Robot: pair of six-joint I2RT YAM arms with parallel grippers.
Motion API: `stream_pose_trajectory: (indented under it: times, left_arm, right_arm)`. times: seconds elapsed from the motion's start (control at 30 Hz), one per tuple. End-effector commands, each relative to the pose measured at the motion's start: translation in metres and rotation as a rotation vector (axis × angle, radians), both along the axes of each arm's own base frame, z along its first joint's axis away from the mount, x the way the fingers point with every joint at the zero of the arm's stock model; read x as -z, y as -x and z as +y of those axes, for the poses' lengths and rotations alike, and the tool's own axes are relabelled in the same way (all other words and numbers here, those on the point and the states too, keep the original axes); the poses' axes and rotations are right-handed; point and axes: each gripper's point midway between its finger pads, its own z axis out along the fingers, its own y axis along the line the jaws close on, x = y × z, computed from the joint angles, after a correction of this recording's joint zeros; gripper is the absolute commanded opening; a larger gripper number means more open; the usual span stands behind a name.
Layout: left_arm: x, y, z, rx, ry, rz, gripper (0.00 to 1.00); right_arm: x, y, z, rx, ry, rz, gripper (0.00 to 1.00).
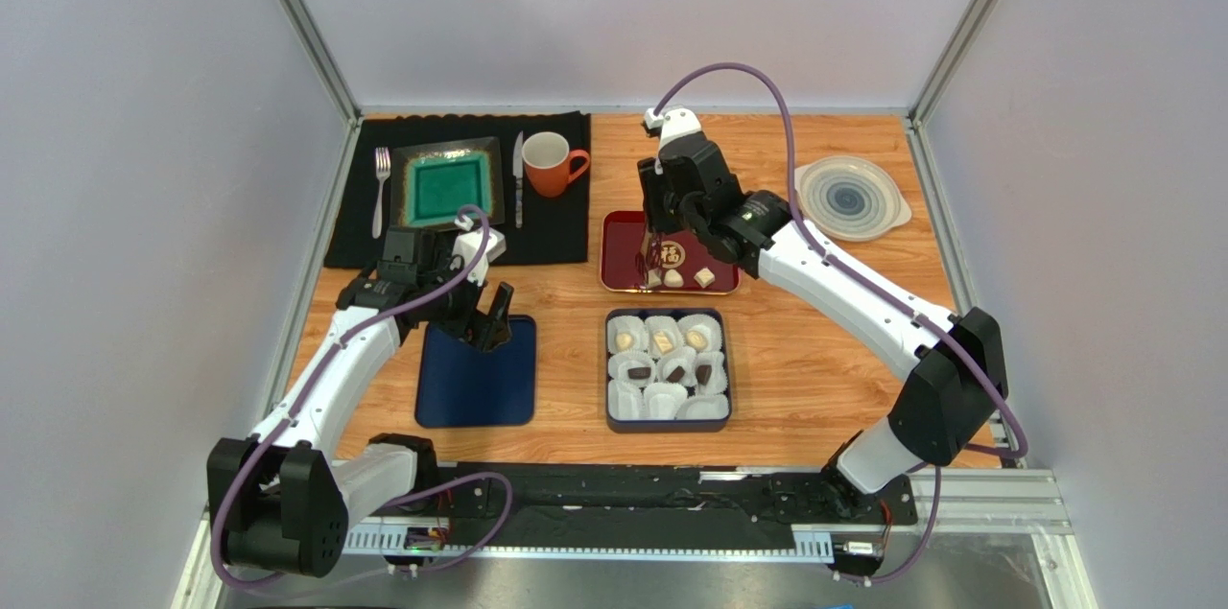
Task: Pack the chocolate
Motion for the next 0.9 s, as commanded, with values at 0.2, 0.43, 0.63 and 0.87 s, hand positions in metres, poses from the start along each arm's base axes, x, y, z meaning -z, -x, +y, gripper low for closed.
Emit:
stream_pose_trajectory:
  times: [0.2,0.43,0.63,0.87]
  left_arm:
    - [-0.013,-0.01,0.001,0.008,-0.001,-0.051,0.99]
    - [-0.015,-0.011,0.001,0.008,-0.001,-0.054,0.99]
    - [-0.016,-0.011,0.001,0.008,-0.003,-0.06,0.99]
    - [-0.015,-0.011,0.001,0.009,-0.002,-0.058,0.99]
  right_arm:
    - [-0.008,-0.014,-0.001,0.053,-0.033,-0.054,0.39]
    - [0.001,-0.017,-0.003,0.067,-0.013,-0.044,0.39]
    - [0.008,-0.017,-0.002,0.065,-0.008,-0.03,0.39]
    - [0.013,-0.015,-0.005,0.075,-0.01,-0.017,0.38]
